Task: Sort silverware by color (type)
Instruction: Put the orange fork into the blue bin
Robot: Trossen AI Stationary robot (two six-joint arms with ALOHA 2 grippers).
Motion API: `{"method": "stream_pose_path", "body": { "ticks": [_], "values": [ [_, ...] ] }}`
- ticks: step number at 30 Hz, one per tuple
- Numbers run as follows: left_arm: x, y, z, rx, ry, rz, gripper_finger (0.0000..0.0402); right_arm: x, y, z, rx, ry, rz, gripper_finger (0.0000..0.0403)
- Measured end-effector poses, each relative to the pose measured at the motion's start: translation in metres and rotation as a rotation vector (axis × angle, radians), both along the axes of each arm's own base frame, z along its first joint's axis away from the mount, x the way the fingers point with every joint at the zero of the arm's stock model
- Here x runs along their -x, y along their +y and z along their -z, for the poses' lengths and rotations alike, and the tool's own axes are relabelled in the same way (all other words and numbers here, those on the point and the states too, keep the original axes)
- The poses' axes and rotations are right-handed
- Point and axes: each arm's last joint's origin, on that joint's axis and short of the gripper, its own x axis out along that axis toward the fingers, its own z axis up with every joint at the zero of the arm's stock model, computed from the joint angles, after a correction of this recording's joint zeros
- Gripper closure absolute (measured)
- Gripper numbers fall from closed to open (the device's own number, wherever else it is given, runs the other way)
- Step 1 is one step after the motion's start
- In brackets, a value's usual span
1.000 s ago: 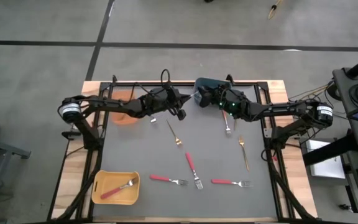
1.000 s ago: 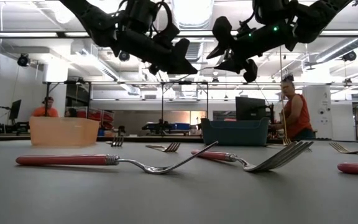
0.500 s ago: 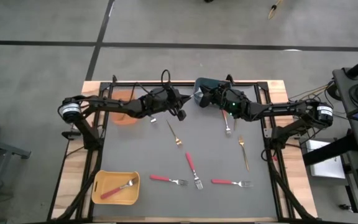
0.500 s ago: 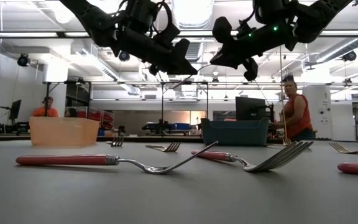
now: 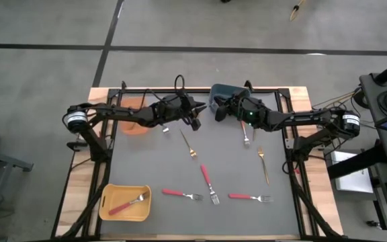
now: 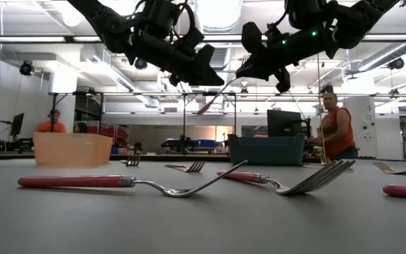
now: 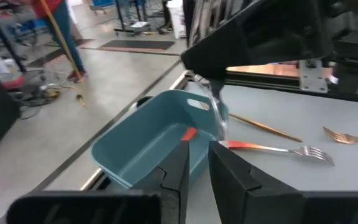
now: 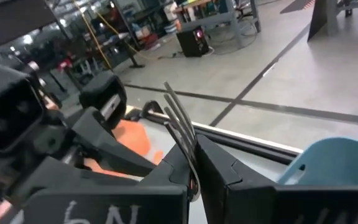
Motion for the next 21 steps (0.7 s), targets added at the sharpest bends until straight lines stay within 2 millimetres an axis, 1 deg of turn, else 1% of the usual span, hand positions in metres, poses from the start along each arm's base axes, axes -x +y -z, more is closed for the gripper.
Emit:
{"method": "stream_pose_path", "body": {
  "ticks": [6, 10, 14, 16, 19, 21],
  "values": [
    [0.0, -0.003, 0.002, 0.038, 0.022, 0.099, 0.0328, 0.002, 0.002, 0.004, 0.024, 0.107, -0.053, 0.0394],
    [0.004, -0.004, 0.0, 0.06, 0.049, 0.152, 0.0311, -0.001, 0.002, 0.001, 0.027, 0.212, -0.118, 0.0394],
    [0.012, -0.005, -0.006, 0.098, 0.082, 0.291, 0.0297, -0.004, 0.002, -0.011, 0.053, 0.403, -0.154, 0.0394],
    [0.018, -0.006, -0.01, 0.115, 0.08, 0.362, 0.0291, -0.004, 0.002, -0.019, 0.089, 0.518, -0.204, 0.0394],
    [0.027, -0.009, -0.015, 0.111, 0.063, 0.436, 0.0285, -0.005, 0.003, -0.031, 0.145, 0.614, -0.268, 0.0394],
    [0.033, -0.011, -0.015, 0.107, 0.052, 0.447, 0.0282, -0.006, 0.004, -0.037, 0.179, 0.633, -0.349, 0.0394]
  ]
}}
